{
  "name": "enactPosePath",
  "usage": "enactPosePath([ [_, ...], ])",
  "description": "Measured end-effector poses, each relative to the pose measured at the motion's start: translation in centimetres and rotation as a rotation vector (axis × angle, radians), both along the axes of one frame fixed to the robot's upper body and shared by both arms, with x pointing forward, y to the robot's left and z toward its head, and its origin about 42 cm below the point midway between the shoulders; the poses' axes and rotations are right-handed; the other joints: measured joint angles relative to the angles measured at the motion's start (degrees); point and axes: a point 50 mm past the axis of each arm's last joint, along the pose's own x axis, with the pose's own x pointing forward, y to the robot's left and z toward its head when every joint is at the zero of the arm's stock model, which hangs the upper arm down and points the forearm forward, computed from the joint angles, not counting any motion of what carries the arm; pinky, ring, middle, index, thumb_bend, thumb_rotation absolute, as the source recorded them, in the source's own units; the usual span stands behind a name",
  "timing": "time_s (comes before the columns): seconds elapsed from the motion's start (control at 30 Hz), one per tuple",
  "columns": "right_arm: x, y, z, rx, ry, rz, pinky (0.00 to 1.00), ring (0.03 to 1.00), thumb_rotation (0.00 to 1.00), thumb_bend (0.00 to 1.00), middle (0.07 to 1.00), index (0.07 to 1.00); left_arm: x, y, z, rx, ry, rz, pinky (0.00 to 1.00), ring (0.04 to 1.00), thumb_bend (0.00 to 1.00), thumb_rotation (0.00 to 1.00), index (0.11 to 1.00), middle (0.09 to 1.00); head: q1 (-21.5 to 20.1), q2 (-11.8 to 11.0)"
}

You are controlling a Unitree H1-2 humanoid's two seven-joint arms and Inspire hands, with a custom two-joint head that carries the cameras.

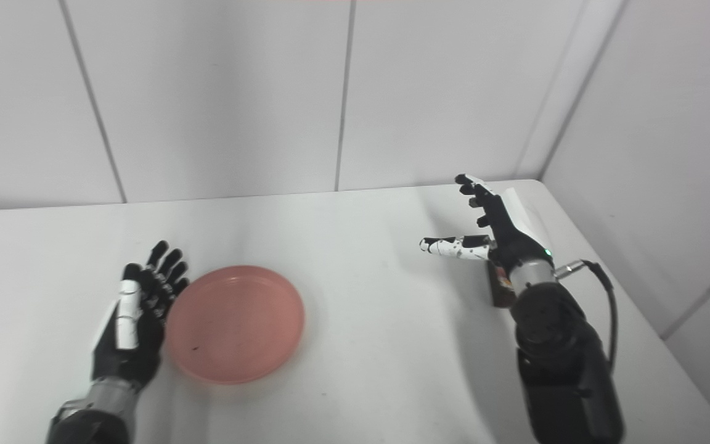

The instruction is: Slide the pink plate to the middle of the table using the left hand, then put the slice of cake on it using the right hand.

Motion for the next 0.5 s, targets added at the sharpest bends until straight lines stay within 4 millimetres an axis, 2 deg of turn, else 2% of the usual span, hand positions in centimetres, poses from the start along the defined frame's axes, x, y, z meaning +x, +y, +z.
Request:
enactPosePath([
  [0.07, -0.1, -0.2, 0.4, -0.021, 0.019, -0.03, 0.72, 0.852, 0.28, 0.74, 0.876, 0.888, 0.1, 0.3, 0.0, 0.001, 0.0, -0.005, 1.0, 1.0, 0.68, 0.99, 0.98, 0.996, 0.0, 0.0],
  [0.1, -0.2, -0.4, 0.5, -0.033, 0.028, -0.052, 0.75, 0.88, 0.32, 0.76, 0.904, 0.902, 0.2, 0.3, -0.1, -0.002, 0.0, -0.01, 1.0, 1.0, 0.68, 0.98, 0.974, 0.993, -2.09, -0.52],
  [0.13, -0.3, -0.7, 0.6, -0.051, 0.054, -0.081, 0.76, 0.883, 0.32, 0.76, 0.906, 0.903, 0.4, 0.4, -0.1, -0.013, 0.0, -0.015, 1.0, 1.0, 0.68, 0.98, 0.974, 0.993, -2.11, -0.53],
  [0.23, -0.5, -1.1, 0.5, -0.088, 0.109, -0.134, 0.68, 0.842, 0.34, 0.78, 0.893, 0.914, 0.7, 0.9, -0.2, -0.032, -0.006, -0.015, 1.0, 1.0, 0.67, 0.97, 0.973, 0.996, -3.86, -0.79],
  [0.27, -0.6, -1.3, 0.4, -0.098, 0.124, -0.148, 0.77, 0.874, 0.36, 0.79, 0.909, 0.909, 0.7, 1.0, -0.1, -0.036, -0.011, -0.015, 1.0, 0.997, 0.66, 0.97, 0.969, 0.99, -3.87, -0.79],
  [0.33, -0.7, -1.5, 0.4, -0.132, 0.165, -0.177, 0.84, 0.903, 0.37, 0.81, 0.925, 0.909, 0.9, 1.2, -0.1, -0.046, -0.012, -0.014, 0.99, 0.988, 0.65, 0.97, 0.961, 0.98, -4.39, -0.88],
  [0.5, -0.6, -1.9, 0.1, -0.191, 0.247, -0.226, 0.9, 0.939, 0.4, 0.82, 0.942, 0.913, 1.2, 1.4, -0.1, -0.047, -0.017, -0.025, 0.99, 0.99, 0.65, 0.98, 0.963, 0.981, -4.49, -0.88],
])
